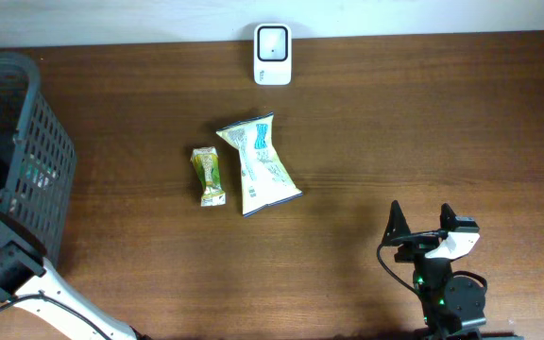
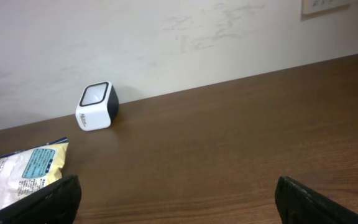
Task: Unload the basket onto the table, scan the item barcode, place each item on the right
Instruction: 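Reach into the basket and grasp the orange Kleenex tissue pack, then carry the Kleenex pack out and set it left of the tea pouch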
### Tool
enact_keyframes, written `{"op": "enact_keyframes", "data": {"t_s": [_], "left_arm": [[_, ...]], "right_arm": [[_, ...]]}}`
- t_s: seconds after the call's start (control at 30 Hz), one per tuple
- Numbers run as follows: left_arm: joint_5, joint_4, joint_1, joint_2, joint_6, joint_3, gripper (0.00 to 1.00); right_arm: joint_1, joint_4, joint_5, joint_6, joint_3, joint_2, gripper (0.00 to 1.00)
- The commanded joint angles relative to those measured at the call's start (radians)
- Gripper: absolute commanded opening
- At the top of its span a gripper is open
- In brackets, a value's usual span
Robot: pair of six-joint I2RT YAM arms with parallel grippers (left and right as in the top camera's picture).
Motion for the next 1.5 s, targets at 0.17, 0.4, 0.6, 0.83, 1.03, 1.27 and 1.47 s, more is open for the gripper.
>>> {"op": "enact_keyframes", "data": {"t_s": [0.17,0.4,0.6,0.83,1.03,1.27,1.47], "left_arm": [[0.09,-0.134,-0.003,-0.093,0.005,0.229,0.27],[0.164,-0.164,-0.046,-0.277,0.005,0.314,0.26],[0.164,-0.165,-0.167,-0.47,0.005,0.326,0.27],[0.127,-0.322,-0.482,-0.575,0.039,0.312,0.32],[0.109,-0.35,-0.655,-0.574,0.039,0.069,0.33],[0.107,-0.101,-0.764,-0.574,-0.011,-0.412,0.34],[0.059,0.257,-0.808,-0.574,-0.093,-0.784,0.37]], "right_arm": [[0.005,-0.008,0.005,0.008,-0.005,-0.003,0.99],[0.005,-0.008,0.005,0.008,-0.005,-0.003,0.99],[0.005,-0.008,0.005,0.008,-0.005,-0.003,0.99],[0.005,-0.008,0.005,0.008,-0.005,-0.003,0.99],[0.005,-0.008,0.005,0.008,-0.005,-0.003,0.99],[0.005,-0.008,0.005,0.008,-0.005,-0.003,0.99],[0.005,-0.008,0.005,0.008,-0.005,-0.003,0.99]]}}
